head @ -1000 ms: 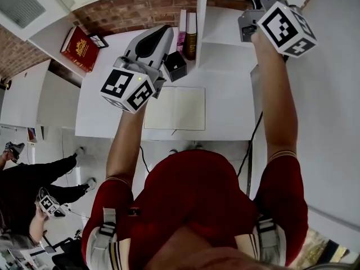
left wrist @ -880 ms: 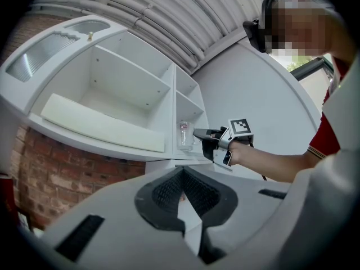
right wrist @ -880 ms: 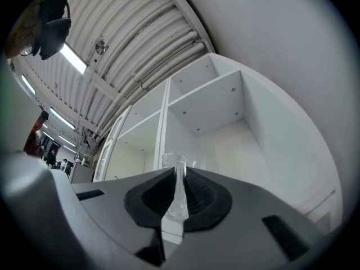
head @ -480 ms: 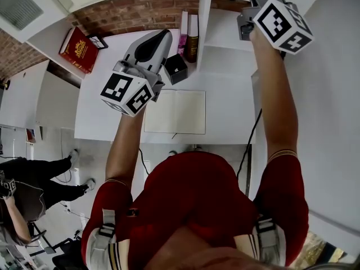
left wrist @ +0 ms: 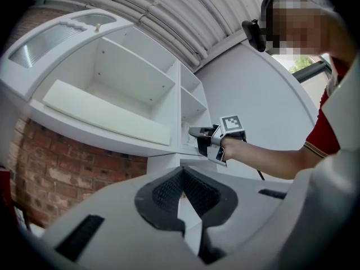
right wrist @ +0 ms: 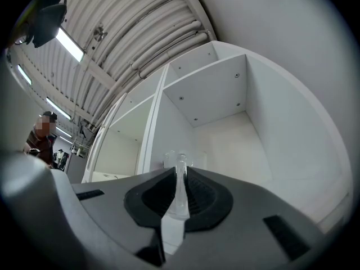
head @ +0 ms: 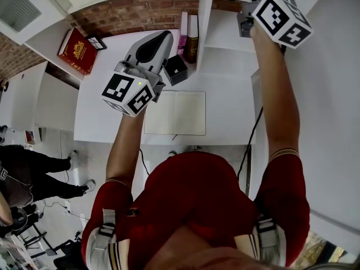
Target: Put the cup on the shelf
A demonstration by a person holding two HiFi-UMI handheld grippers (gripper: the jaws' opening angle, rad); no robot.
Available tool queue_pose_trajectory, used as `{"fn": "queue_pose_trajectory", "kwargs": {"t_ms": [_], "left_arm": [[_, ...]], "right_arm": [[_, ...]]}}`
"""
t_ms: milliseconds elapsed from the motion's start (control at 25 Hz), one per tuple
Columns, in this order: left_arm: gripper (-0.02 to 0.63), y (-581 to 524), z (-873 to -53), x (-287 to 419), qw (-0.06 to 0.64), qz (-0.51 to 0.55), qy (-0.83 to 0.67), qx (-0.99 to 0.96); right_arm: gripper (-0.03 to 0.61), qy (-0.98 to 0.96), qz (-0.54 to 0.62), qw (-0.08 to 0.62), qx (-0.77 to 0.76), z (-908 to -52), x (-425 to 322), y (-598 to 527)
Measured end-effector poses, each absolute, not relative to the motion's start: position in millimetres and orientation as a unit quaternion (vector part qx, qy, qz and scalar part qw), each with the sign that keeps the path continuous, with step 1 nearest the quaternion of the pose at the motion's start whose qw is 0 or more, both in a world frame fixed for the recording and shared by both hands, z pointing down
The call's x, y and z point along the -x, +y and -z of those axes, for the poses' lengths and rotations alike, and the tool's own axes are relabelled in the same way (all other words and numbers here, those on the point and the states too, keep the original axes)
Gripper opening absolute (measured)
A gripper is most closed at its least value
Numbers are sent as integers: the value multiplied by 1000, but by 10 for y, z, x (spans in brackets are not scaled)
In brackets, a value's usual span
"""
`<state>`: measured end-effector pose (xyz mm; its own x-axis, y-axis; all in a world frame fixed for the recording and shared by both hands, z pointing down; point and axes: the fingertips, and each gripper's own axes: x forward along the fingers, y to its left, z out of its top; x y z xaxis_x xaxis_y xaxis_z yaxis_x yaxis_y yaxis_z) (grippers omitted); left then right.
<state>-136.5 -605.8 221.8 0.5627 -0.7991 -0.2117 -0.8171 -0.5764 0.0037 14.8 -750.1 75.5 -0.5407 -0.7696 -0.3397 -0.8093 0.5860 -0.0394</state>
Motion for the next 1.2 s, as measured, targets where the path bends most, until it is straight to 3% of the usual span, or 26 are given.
{"fn": "queue_pose_trajectory", "kwargs": {"t_ms": [320,680,1200], "left_arm": [[5,-6070,-2237,1384,44,-95,456,884],[5,-6018,-2159,1379,51,-101,452,885],[5,-5833,-2083,1244,61,-111,439,889]], "right_arm": [[27,883,-59,162,435,-739,-112,-7491],[94,880,-94,157,439,-701,-214,-7259],[97,894,-87,165,407,-1236,-342,-6389]]}}
